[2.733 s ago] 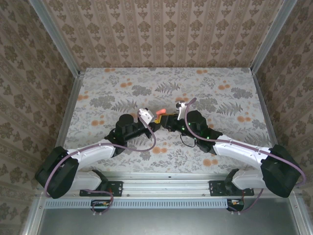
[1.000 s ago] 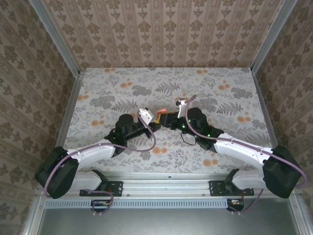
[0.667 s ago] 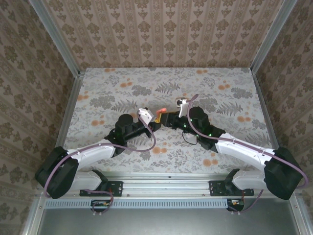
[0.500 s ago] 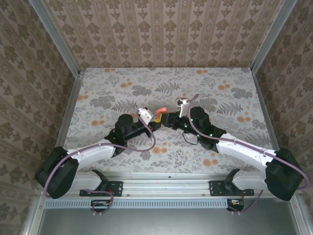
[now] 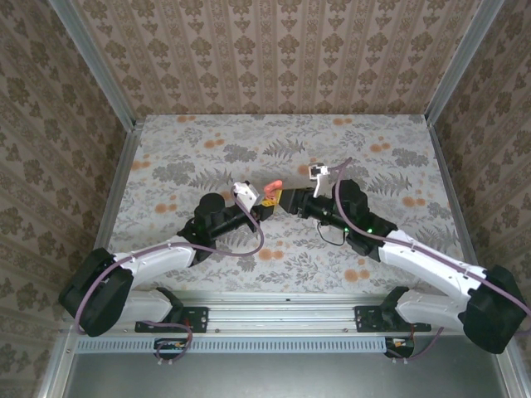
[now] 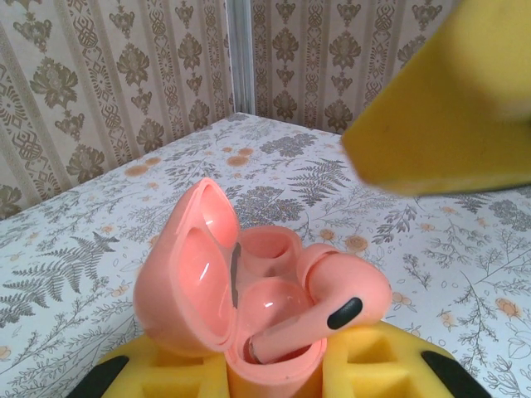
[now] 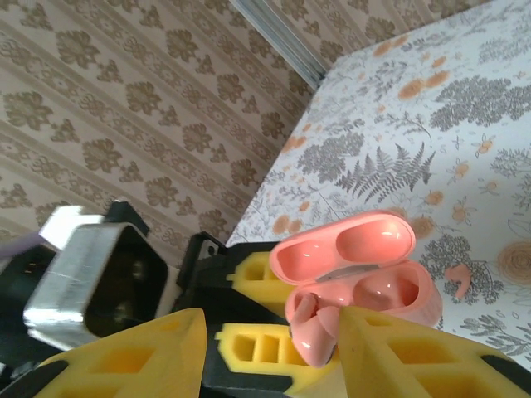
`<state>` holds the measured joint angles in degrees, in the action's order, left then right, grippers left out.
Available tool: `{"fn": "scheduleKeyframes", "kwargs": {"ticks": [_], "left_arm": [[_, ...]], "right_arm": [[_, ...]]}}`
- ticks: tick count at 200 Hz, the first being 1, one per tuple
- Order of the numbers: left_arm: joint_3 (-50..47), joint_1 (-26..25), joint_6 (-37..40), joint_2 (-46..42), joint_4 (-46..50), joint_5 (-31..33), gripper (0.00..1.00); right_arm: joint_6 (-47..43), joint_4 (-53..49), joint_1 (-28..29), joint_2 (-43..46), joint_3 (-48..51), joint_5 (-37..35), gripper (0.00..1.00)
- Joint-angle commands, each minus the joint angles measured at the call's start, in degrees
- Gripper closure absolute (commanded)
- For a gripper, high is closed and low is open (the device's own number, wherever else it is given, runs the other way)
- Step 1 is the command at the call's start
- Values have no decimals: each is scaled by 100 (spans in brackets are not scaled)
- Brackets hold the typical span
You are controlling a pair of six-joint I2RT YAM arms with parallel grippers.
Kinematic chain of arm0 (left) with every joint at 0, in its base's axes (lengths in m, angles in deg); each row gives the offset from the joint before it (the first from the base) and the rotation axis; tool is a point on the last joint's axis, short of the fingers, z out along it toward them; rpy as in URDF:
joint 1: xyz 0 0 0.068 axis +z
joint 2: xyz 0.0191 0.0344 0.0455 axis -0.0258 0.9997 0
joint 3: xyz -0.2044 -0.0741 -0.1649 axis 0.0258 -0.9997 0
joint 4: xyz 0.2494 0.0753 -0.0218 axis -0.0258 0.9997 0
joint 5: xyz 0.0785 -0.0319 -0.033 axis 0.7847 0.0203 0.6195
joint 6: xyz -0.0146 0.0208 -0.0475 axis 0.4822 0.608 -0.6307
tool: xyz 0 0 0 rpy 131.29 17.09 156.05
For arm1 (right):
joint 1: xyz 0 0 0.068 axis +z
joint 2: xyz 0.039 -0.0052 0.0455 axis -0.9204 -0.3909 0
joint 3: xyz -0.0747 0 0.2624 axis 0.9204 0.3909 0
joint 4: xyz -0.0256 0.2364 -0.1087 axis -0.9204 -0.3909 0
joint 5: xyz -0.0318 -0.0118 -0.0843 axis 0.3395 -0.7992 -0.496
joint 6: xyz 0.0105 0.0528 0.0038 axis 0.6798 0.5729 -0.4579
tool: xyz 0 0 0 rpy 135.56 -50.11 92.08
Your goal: Insert wireless bluetooth earbuds into charging case
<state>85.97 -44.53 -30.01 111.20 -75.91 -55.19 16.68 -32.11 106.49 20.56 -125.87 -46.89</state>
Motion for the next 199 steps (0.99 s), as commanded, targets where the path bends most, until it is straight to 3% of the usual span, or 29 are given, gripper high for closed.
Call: {"fn": "scheduleKeyframes", "kwargs": {"ticks": [1, 50, 102, 199], "left_arm": [[-47, 11, 287, -170, -190, -38, 84], [-69, 7, 333, -180, -173, -17, 84], [-43, -11, 347, -189, -143, -13, 84], [23, -18, 350, -199, -68, -33, 84]], "right_arm": [[204, -364, -95, 247, 60, 246, 53], [670, -715, -253, 156, 78, 949, 54], [1151, -34, -365, -367, 78, 1570, 56], [1153, 339, -435, -707, -53, 1630, 61]]}}
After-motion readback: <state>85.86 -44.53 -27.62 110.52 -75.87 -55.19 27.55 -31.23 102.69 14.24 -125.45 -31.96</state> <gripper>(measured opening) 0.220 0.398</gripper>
